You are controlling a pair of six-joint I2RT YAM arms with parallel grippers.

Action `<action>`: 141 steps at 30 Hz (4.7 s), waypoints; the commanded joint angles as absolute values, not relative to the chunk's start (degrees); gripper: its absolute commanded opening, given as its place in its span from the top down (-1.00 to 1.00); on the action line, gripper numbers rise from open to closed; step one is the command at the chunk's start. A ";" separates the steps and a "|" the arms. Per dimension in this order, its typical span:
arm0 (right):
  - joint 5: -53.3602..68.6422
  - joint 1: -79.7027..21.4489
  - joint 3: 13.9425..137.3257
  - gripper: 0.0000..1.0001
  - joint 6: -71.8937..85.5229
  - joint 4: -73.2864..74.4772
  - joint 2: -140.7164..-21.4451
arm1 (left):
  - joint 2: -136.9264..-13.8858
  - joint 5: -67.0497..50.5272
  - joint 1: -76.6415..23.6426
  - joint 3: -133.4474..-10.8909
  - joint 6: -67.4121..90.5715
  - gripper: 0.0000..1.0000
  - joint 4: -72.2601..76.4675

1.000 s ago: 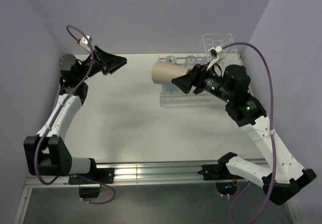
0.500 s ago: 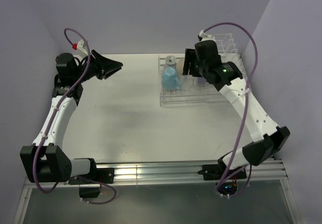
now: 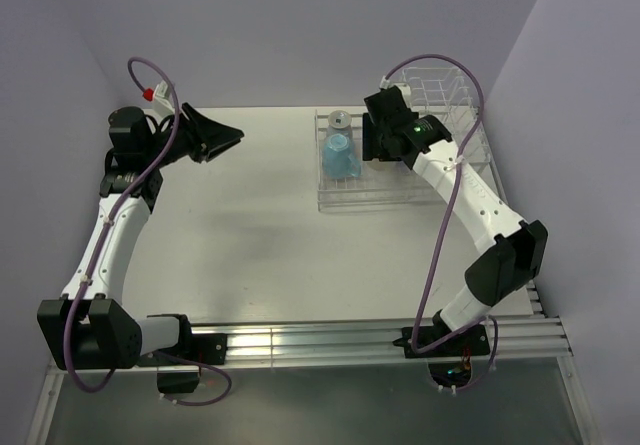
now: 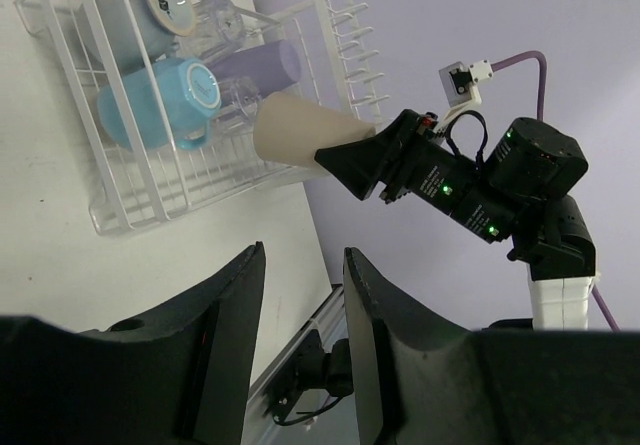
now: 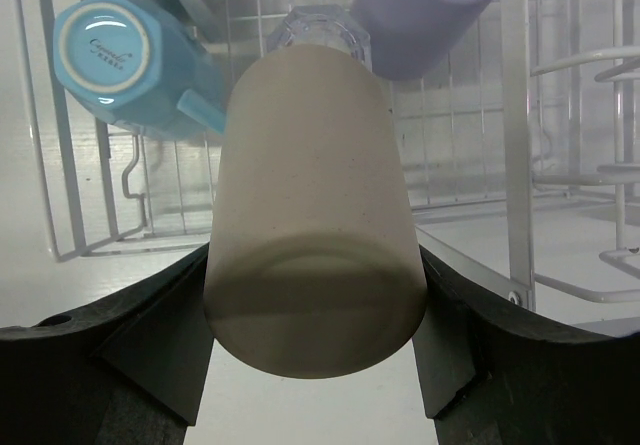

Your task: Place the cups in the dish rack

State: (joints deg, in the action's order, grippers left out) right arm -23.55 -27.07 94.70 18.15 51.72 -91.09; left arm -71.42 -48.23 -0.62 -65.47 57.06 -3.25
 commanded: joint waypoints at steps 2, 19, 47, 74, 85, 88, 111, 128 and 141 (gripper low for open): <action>-26.10 -26.63 94.92 0.96 17.67 51.68 -91.41 | -69.87 -49.83 -0.62 -64.95 55.28 0.14 -2.99; -26.98 -26.81 91.14 0.96 18.02 53.44 -88.86 | -70.93 -50.18 -0.62 -64.51 54.67 0.14 -3.43; -23.38 -29.00 93.60 0.94 16.96 53.26 -94.21 | -72.77 -50.36 -0.62 -65.04 53.17 0.15 -5.10; -26.27 -28.74 97.90 0.94 17.40 55.98 -92.90 | -74.35 -50.45 -0.62 -65.57 52.03 0.16 -5.98; -29.88 -28.39 100.37 0.93 18.72 59.50 -95.10 | -74.62 -50.45 -0.62 -66.18 50.71 0.17 -7.47; -30.41 -27.69 100.28 0.92 19.16 60.82 -94.75 | -74.79 -50.62 -0.62 -66.53 50.36 0.17 -8.00; -23.38 -24.96 103.18 0.92 17.58 68.46 -96.76 | -77.78 -52.56 -0.62 -67.68 49.22 0.17 -9.23; -19.43 -24.87 105.12 0.92 16.17 69.35 -100.81 | -79.36 -53.09 -0.62 -67.85 49.48 0.17 -8.97; -16.79 -24.87 105.29 0.90 15.82 67.41 -105.29 | -79.89 -52.91 -0.62 -67.15 49.39 0.17 -8.79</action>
